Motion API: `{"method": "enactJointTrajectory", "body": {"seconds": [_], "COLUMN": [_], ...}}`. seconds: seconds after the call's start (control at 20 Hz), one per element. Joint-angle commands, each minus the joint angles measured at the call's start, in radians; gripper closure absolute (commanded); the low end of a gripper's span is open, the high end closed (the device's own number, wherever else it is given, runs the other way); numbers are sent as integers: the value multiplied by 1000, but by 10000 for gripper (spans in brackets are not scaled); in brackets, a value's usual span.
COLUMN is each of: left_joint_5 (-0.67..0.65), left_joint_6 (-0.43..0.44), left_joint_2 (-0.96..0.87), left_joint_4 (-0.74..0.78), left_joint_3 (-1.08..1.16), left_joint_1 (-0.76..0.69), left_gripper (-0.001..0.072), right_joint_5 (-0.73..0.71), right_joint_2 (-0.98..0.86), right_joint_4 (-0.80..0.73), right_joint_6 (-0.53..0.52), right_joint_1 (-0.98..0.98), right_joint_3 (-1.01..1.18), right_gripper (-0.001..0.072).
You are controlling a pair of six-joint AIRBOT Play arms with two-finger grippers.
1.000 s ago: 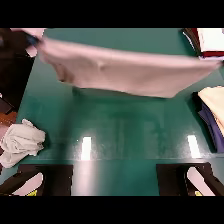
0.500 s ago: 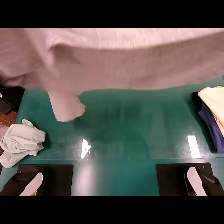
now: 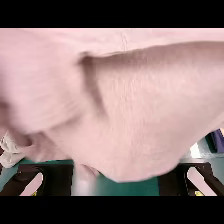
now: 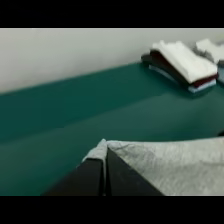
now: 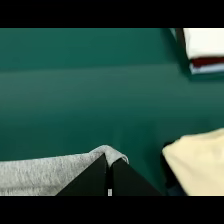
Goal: Fold the shirts.
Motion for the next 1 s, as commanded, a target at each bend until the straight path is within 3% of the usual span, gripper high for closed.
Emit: {"method": "enactJointTrajectory", "body": {"seconds": [0.0, 0.15, 0.3, 0.45, 0.7, 0.85, 0.95], "left_joint_5": [-54, -32, 46, 251, 597, 613, 541], "left_joint_6": [-9, 30, 101, 245, 328, 383, 435], "left_joint_2": [-127, -303, -510, -663, -719, -722, -722], "left_joint_4": [14, 10, -44, -135, -147, -142, -118], "left_joint_3": [-262, -422, -447, -447, -418, -367, -338], "left_joint_1": [-1, -1, -1, 0, 0, 0, 1], "left_gripper": [686, 685, 686, 685, 685, 685, 685], "right_joint_5": [99, 101, -16, -190, -386, -411, -365], "right_joint_2": [-156, -323, -497, -670, -837, -852, -838], "right_joint_4": [-23, -23, -23, -61, -117, -178, -172], "right_joint_6": [16, 16, 6, -1, 7, 15, 15], "right_joint_1": [35, 122, 214, 279, 335, 346, 348], "right_joint_3": [-173, -326, -398, -356, -164, -86, -80], "right_gripper": [702, 703, 703, 702, 703, 703, 703]}}
